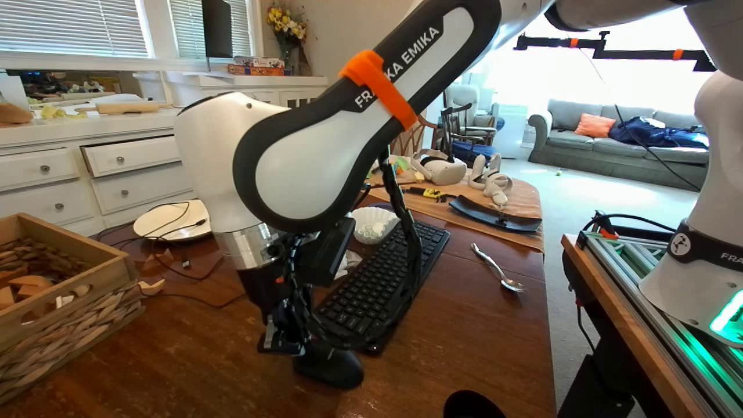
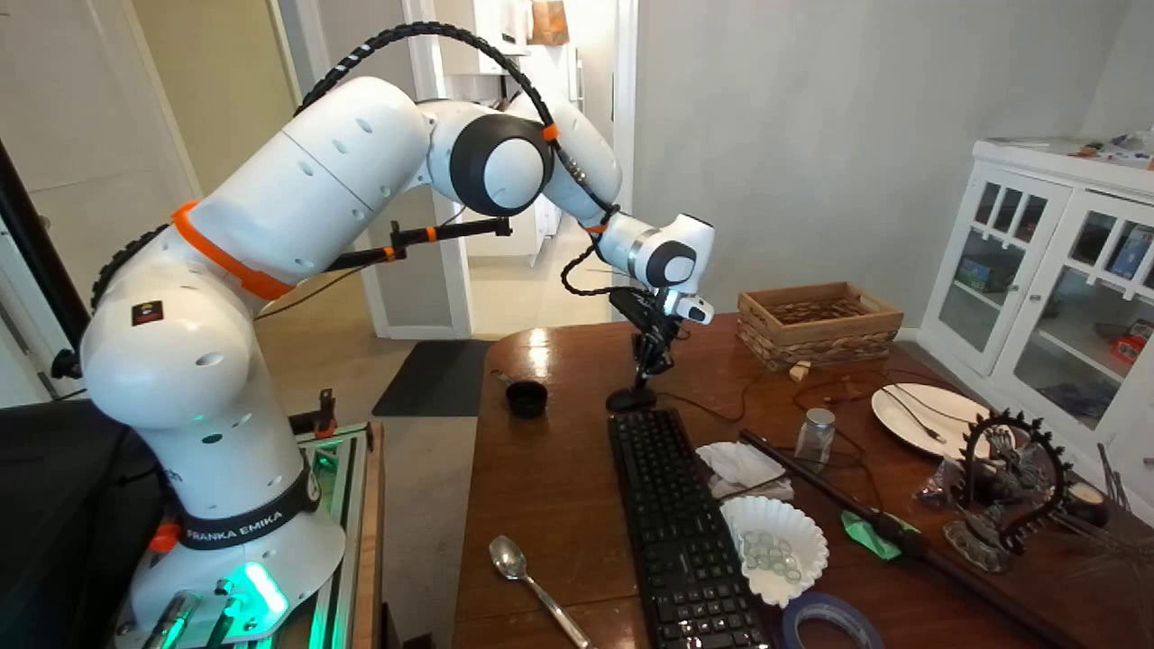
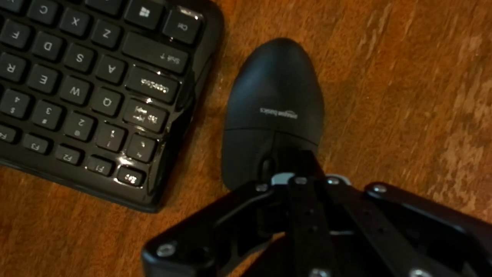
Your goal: Press a button on the mouse
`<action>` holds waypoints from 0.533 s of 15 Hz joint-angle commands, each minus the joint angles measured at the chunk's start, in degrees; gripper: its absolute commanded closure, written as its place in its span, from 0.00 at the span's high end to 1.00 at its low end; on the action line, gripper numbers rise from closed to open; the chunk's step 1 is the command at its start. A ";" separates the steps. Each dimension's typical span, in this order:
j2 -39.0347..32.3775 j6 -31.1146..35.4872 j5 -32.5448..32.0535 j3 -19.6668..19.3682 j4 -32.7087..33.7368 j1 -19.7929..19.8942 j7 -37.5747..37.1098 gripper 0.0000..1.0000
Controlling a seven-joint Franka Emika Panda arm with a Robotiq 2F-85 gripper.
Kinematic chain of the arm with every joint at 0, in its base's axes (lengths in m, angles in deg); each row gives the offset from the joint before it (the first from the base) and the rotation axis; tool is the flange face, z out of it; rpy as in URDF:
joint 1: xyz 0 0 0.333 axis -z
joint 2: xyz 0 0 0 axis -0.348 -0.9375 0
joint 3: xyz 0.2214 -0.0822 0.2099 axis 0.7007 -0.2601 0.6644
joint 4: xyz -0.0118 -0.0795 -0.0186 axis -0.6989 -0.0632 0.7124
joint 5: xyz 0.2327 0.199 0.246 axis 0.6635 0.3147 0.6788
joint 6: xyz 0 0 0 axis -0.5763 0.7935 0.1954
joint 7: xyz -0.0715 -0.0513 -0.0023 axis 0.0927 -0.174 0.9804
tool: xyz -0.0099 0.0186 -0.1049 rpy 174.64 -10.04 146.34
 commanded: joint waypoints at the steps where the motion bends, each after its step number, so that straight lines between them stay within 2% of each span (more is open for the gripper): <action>1: -0.68 -1.02 -0.37 -0.33 1.39 -0.80 -0.49 0.00; 8: 3.61 -1.52 -2.28 -0.83 0.56 -2.49 -1.72 0.00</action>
